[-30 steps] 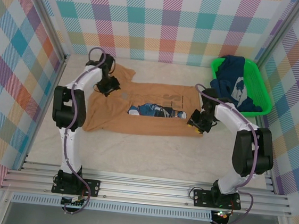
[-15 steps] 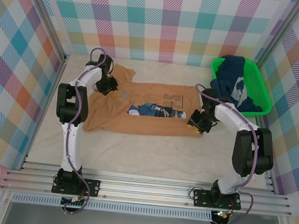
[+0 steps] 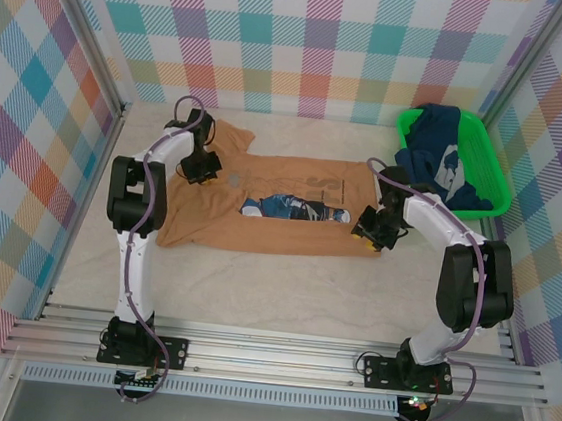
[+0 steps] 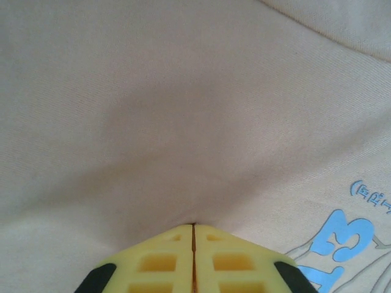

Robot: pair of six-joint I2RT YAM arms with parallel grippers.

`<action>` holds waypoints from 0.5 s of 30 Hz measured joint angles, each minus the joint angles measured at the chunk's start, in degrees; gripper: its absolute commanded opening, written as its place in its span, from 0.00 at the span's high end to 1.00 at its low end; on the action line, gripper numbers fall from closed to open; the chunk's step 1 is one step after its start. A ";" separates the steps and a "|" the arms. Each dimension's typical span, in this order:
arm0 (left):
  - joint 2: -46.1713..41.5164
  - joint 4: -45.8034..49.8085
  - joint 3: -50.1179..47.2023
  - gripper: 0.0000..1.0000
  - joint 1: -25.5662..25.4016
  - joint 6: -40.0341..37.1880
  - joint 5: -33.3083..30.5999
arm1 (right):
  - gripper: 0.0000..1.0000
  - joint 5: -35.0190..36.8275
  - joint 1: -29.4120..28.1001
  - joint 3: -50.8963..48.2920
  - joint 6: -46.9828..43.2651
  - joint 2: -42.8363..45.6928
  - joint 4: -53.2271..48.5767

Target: Fold and stack the t-shirts

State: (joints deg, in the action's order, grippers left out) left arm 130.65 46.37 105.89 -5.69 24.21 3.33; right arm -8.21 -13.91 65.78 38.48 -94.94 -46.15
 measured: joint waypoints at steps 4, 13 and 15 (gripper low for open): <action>-1.01 0.07 -0.46 0.93 -0.11 -0.04 -1.09 | 0.66 -0.02 0.00 0.00 -0.02 0.00 0.00; -7.72 -1.09 -1.62 0.89 -0.13 0.37 -2.56 | 0.66 -0.02 0.00 -0.02 -0.02 0.00 0.02; -8.11 -1.51 -1.57 0.76 -0.13 0.31 -2.69 | 0.66 -0.07 0.00 -0.07 0.00 0.00 0.02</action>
State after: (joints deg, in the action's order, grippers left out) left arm 122.54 44.86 104.31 -5.82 24.51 0.64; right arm -8.27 -13.91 65.71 38.48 -94.94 -46.13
